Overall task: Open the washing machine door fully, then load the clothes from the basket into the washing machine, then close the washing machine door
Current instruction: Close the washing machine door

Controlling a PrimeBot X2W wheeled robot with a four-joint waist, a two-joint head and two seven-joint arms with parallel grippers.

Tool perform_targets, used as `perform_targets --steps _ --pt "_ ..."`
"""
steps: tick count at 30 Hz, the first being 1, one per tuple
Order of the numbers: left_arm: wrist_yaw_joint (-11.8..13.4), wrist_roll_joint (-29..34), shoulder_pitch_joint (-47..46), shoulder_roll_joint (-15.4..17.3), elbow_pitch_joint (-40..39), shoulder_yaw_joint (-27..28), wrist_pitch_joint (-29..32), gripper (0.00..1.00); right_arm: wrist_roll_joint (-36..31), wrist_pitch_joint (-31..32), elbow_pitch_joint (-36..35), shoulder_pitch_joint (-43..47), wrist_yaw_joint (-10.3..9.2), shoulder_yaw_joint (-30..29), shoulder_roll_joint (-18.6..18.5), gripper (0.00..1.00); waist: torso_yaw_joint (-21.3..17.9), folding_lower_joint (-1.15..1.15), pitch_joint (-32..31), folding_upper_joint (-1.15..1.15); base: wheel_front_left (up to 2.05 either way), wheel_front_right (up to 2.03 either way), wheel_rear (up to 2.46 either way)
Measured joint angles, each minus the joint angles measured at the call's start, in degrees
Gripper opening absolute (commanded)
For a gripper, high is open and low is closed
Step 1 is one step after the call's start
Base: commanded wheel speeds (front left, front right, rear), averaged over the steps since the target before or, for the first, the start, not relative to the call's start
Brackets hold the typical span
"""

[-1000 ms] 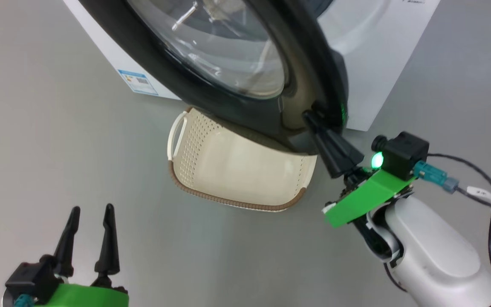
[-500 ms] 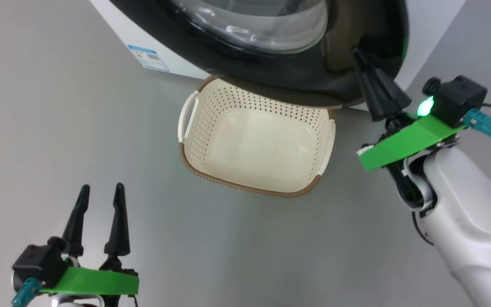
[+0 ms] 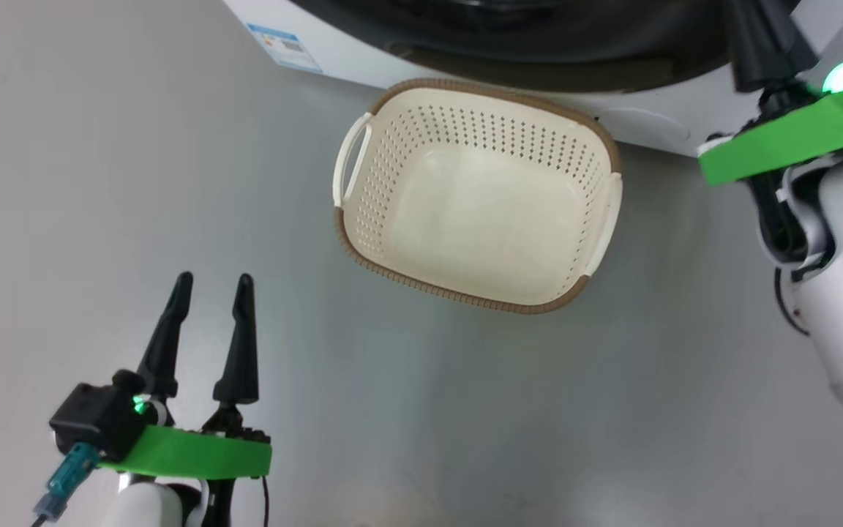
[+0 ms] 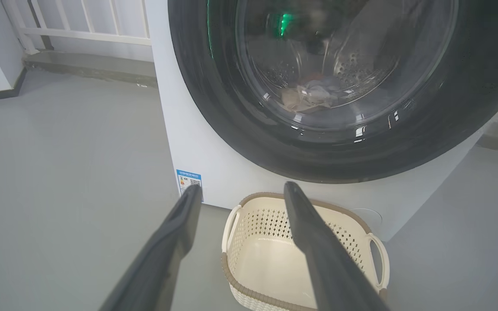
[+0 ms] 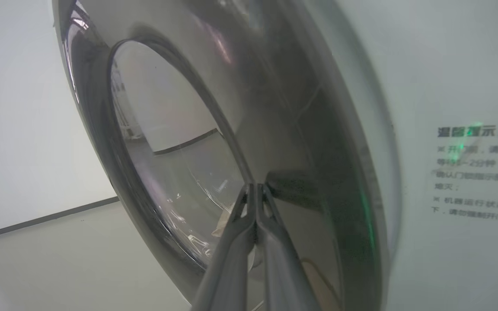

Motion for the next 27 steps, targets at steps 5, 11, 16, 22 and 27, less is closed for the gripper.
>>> perform_targets --steps 5,11,16,22,27 --pt "0.0 -0.5 -1.3 -0.3 -0.2 -1.1 0.0 1.0 -0.9 -0.1 0.0 -2.6 0.0 -2.2 -0.6 0.0 1.1 0.0 2.2 0.0 0.0 0.0 0.0" --pt "0.0 -0.9 -3.0 -0.5 -0.2 -1.4 0.0 1.0 -2.4 -0.3 -0.1 -4.3 0.47 -2.9 -0.3 0.0 2.3 0.01 4.7 0.0 0.0 0.0 0.0" --pt "0.0 -0.9 -3.3 -0.6 0.1 -1.3 0.0 1.0 -2.8 -0.2 0.2 -4.3 0.47 -3.0 0.2 0.0 2.2 0.01 4.5 0.0 0.0 0.0 0.0" --pt "0.0 -0.6 -3.2 -0.5 1.3 -0.7 0.0 1.0 -2.2 -0.2 -0.4 -1.4 0.37 -3.0 0.6 0.19 1.3 0.0 2.1 0.0 0.0 0.0 0.0" --pt "0.0 -0.4 -2.0 0.8 1.9 0.2 0.0 1.0 -1.9 -0.2 -1.8 5.0 0.13 -3.2 2.3 1.0 -0.2 0.0 -0.6 0.0 0.0 0.0 0.0"
